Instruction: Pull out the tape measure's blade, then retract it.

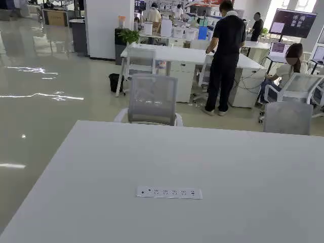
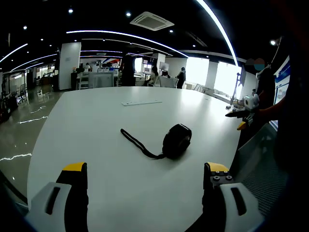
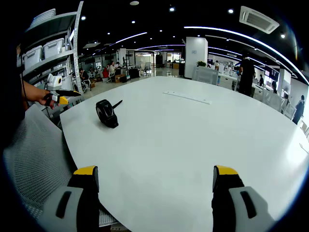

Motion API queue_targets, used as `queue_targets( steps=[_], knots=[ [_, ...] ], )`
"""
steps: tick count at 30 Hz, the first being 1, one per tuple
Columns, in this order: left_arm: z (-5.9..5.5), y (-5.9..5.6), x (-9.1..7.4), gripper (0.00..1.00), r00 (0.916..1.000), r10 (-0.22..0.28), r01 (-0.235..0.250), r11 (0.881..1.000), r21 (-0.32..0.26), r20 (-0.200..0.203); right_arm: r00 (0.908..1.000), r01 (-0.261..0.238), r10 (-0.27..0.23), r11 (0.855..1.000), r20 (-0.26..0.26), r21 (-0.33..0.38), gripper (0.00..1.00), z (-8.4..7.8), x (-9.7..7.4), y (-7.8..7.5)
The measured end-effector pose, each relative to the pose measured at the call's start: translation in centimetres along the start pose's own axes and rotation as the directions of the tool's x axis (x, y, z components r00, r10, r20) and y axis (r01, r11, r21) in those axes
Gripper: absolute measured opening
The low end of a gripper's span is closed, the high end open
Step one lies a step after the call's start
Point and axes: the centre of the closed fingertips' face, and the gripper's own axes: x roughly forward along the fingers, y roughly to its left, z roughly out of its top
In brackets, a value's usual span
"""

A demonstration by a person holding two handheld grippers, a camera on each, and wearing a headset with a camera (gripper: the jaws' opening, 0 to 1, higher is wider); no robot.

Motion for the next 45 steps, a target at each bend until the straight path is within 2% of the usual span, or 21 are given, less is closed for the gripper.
queue_targets(
  steps=[4, 7, 10, 13, 19, 25, 32, 36, 45],
  knots=[
    [0.1, 0.3, -0.3, 0.99, 1.0, 0.001, -0.001, 1.0, 0.014, 0.003, 0.9997, -0.019, 0.019, 1.0, -0.018, -0.019, 1.0, -0.4, 0.5, 0.5],
    [0.0, 1.0, -0.6, 0.99, 1.0, 0.007, -0.007, 1.0, 0.019, 0.0, 0.9996, -0.02, 0.02, 1.0, -0.02, -0.014, 1.0, -0.3, 0.6, 0.4],
    [-0.1, 1.4, -0.6, 0.99, 0.9999, 0.016, -0.016, 1.0, 0.019, -0.006, 0.9999, -0.016, 0.016, 1.0, 0.0, -0.016, 1.0, 0.2, 0.5, -0.1],
    [0.1, 1.8, -0.5, 0.99, 0.9999, 0.013, -0.013, 1.0, 0.022, -0.003, 1.0, -0.008, 0.008, 1.0, -0.001, 0.006, 1.0, -0.1, 0.4, -0.7],
    [0.1, 2.0, -0.1, 0.99, 0.9999, -0.004, 0.005, 0.998, 0.055, -0.015, 1.0, -0.006, 0.005, 1.0, -0.003, -0.023, 1.0, -0.4, 0.0, -0.8],
    [-0.3, 1.6, 0.3, 0.99, 0.9988, -0.027, 0.03, 0.996, 0.08, -0.041, 0.9999, 0.003, -0.003, 1.0, -0.01, -0.025, 1.0, -0.4, 0.0, -1.3],
    [-0.4, 1.6, 0.3, 0.99, 0.9983, -0.024, 0.028, 0.996, 0.083, -0.053, 0.9998, -0.013, 0.012, 0.999, -0.019, -0.049, 1.0, -0.3, 0.2, -1.3],
    [-0.4, 1.9, 0.3, 0.99, 0.9986, -0.018, 0.022, 0.997, 0.078, -0.049, 0.9998, -0.004, 0.003, 0.999, -0.018, -0.033, 1.0, -0.4, 0.2, -1.6],
    [-0.8, 1.5, 0.1, 0.99, 0.9981, -0.018, 0.022, 0.997, 0.074, -0.058, 0.9996, -0.005, 0.004, 0.999, -0.027, -0.036, 1.0, -0.6, 0.0, -1.3]
  ],
)
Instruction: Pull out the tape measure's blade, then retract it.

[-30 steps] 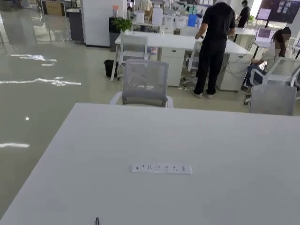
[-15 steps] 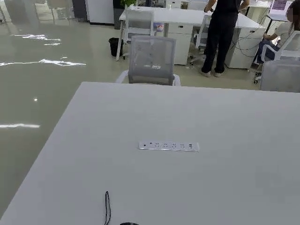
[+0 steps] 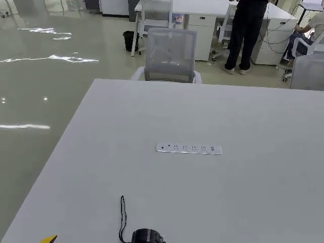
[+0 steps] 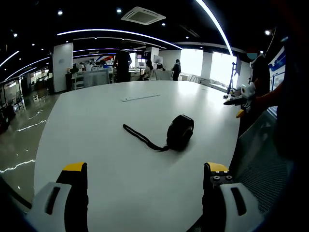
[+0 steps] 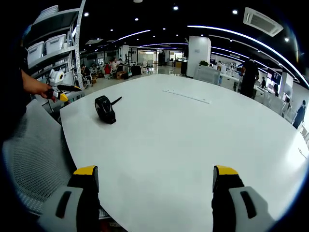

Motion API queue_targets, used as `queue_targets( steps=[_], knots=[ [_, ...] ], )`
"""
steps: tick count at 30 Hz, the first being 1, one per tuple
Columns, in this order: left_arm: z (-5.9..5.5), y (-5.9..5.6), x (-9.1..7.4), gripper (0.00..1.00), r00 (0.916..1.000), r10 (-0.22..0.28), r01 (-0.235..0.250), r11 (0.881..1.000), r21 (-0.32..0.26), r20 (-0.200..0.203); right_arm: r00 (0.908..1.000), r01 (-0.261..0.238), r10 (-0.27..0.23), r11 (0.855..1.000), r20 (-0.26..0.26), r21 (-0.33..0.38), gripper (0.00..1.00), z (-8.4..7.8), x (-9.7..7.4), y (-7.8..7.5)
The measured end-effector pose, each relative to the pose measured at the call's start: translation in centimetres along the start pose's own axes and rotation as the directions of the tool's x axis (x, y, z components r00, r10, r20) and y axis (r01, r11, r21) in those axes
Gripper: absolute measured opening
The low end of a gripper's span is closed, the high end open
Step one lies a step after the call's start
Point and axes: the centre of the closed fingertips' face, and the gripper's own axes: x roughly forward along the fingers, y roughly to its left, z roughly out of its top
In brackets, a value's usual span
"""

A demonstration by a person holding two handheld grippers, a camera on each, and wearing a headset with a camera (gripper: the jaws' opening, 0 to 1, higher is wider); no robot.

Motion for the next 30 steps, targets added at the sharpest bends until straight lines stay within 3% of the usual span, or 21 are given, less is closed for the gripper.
queue_targets(
  steps=[11, 15, 20, 30],
  knots=[
    [-0.4, -0.4, 0.2, 0.99, 0.9997, -0.021, 0.021, 1.0, 0.011, -0.01, 0.9998, -0.02, 0.02, 1.0, -0.007, -0.006, 0.98, 0.0, 0.5, 0.5],
    [-0.4, -0.8, 0.6, 0.99, 0.9986, -0.038, 0.038, 0.999, 0.019, -0.036, 0.9993, -0.038, 0.038, 0.999, -0.005, -0.022, 0.96, 0.2, 0.8, 0.6],
    [0.0, -1.5, 1.1, 0.99, 0.9972, -0.065, 0.066, 0.997, 0.04, -0.039, 0.999, -0.045, 0.045, 0.998, -0.002, -0.032, 0.95, 0.5, 1.1, 0.6],
    [0.2, -1.5, 1.5, 0.99, 0.9969, -0.069, 0.07, 0.997, 0.044, -0.037, 0.9989, -0.047, 0.048, 0.998, 0.004, -0.028, 0.95, 0.8, 1.0, 0.7]
  ],
)
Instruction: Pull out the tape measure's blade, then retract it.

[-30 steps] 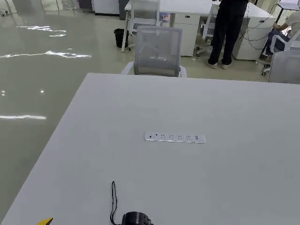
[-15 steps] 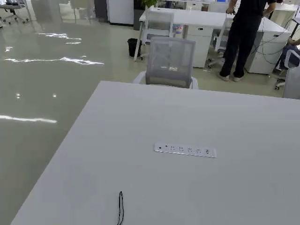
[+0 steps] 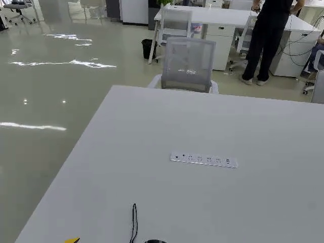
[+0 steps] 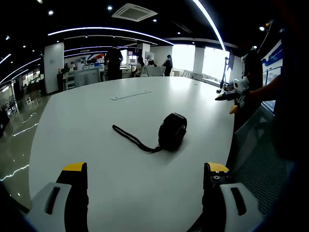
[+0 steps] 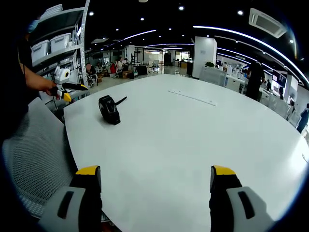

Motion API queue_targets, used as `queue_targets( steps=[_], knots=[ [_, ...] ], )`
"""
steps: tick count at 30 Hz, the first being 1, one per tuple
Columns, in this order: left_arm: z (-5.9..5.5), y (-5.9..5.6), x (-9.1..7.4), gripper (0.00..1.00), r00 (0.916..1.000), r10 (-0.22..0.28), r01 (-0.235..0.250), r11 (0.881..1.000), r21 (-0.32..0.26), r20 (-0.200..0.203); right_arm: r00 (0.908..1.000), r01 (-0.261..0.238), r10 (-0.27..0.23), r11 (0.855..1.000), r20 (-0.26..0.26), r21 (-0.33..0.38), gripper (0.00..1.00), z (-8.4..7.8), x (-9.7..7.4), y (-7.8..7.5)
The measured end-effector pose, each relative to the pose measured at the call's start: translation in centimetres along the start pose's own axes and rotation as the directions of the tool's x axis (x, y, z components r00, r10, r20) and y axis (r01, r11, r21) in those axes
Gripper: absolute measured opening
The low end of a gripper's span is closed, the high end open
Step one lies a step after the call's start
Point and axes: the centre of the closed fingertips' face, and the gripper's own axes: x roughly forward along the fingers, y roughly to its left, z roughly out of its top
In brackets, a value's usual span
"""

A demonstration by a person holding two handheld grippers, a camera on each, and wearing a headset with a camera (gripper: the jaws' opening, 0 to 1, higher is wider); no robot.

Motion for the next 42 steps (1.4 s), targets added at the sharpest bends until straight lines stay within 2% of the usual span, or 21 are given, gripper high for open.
queue_targets(
  steps=[9, 17, 29, 34, 42],
  knots=[
    [0.8, -0.2, 0.4, 0.99, 0.9997, -0.023, 0.023, 0.999, 0.027, 0.0, 0.9999, -0.012, 0.012, 1.0, 0.002, -0.009, 0.94, 0.3, 0.1, 0.3],
    [2.6, -1.1, 1.9, 0.98, 0.9977, -0.068, 0.068, 0.994, 0.08, -0.004, 0.9992, -0.039, 0.039, 0.999, 0.009, -0.035, 0.92, 1.4, 1.0, 0.9],
    [3.5, -1.9, 3.7, 0.96, 0.9931, -0.113, 0.116, 0.986, 0.123, -0.028, 0.9961, -0.088, 0.088, 0.994, -0.005, -0.063, 0.9, 2.3, 2.5, 1.9],
    [3.7, -2.3, 4.3, 0.94, 0.9898, -0.135, 0.14, 0.98, 0.143, -0.047, 0.9919, -0.127, 0.126, 0.989, -0.015, -0.082, 0.88, 2.7, 3.2, 2.6],
    [4.9, -3.5, 5.8, 0.9, 0.9805, -0.185, 0.194, 0.963, 0.185, -0.067, 0.9867, -0.162, 0.161, 0.982, -0.019, -0.101, 0.86, 3.5, 4.7, 3.3]
  ],
)
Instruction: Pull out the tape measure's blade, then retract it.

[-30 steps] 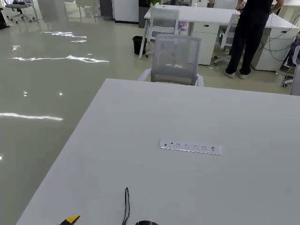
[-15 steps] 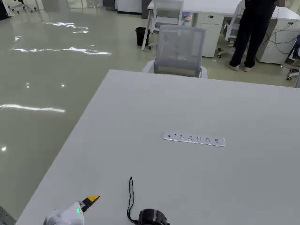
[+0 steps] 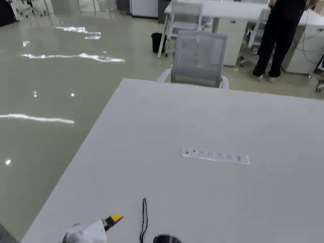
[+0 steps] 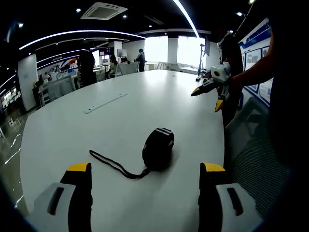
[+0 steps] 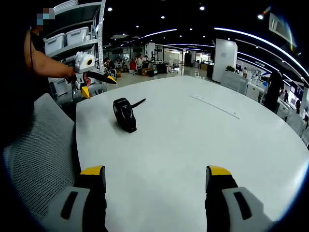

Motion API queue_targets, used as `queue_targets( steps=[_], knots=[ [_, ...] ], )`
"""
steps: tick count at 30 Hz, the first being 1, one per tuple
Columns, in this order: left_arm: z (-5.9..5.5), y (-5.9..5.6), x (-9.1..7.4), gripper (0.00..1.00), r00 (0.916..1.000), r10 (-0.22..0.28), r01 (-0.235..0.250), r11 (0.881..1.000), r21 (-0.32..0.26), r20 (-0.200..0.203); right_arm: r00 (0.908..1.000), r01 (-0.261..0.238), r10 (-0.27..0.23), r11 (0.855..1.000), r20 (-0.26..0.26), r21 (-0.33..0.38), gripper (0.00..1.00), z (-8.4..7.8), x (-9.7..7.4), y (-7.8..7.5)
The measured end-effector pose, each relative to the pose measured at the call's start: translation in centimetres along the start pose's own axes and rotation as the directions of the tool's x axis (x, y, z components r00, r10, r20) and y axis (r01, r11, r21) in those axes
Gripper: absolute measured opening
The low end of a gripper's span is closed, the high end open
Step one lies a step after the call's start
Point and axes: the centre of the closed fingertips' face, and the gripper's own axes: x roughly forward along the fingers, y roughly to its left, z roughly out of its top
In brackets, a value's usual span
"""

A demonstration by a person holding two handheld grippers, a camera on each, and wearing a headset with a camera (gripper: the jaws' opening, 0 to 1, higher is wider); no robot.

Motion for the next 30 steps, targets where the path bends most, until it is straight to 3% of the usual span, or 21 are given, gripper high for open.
queue_targets(
  steps=[14, 20, 30],
  knots=[
    [1.6, -1.2, 2.9, 0.82, 0.9942, -0.09, 0.096, 0.991, 0.095, -0.059, 0.9971, -0.075, 0.075, 0.996, -0.006, -0.04, 0.82, 1.4, 2.6, 0.7],
    [2.4, -1.7, 4.3, 0.8, 0.9878, -0.128, 0.14, 0.981, 0.137, -0.088, 0.9933, -0.116, 0.115, 0.991, -0.011, -0.07, 0.79, 2.3, 4.0, 1.5],
    [2.6, -2.9, 6.5, 0.75, 0.9714, -0.18, 0.209, 0.957, 0.201, -0.155, 0.9844, -0.175, 0.173, 0.978, -0.032, -0.114, 0.74, 3.3, 6.5, 2.4]
  ],
)
